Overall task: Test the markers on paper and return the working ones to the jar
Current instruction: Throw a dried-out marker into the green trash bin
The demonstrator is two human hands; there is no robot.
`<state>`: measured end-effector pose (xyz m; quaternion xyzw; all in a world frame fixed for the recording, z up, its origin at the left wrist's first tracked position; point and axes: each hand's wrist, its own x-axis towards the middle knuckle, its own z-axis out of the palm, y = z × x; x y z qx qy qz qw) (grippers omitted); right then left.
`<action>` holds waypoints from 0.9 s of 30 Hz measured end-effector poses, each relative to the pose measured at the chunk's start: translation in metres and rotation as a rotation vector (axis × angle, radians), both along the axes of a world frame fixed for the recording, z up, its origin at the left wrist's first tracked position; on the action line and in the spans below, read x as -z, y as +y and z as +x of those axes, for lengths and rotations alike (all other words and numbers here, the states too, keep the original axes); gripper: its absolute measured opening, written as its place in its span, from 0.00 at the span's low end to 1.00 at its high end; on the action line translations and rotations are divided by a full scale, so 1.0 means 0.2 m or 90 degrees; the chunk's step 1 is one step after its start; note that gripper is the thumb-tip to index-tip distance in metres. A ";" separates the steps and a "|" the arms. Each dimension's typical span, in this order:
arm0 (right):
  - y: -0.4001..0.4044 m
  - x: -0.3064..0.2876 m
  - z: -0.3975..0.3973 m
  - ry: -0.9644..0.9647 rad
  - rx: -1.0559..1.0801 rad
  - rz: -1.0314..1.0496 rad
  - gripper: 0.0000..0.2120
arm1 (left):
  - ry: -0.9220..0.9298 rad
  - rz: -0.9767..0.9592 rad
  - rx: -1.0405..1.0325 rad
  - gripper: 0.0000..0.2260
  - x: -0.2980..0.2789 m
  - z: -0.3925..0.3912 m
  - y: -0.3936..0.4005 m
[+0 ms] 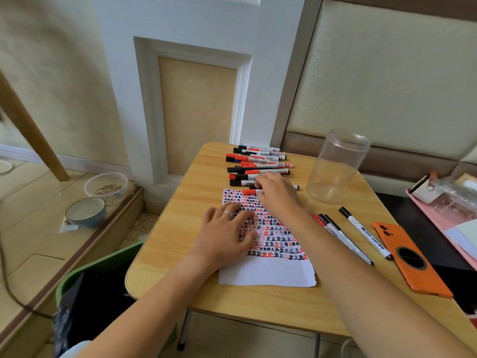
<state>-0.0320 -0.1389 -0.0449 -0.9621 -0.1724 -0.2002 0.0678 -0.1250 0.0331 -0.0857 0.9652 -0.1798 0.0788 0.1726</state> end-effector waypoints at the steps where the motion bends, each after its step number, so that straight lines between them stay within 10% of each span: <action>1: 0.00 0.00 0.00 -0.008 -0.005 -0.011 0.06 | 0.000 -0.002 -0.001 0.23 0.00 0.00 0.00; 17: -0.10 -0.05 -0.43 -0.212 -0.213 -0.067 0.08 | -0.139 -0.240 0.016 0.22 -0.06 -0.01 -0.02; 27: -0.23 0.08 -0.77 -0.143 -0.187 -0.013 0.06 | -0.082 -0.096 0.239 0.20 -0.04 -0.11 -0.06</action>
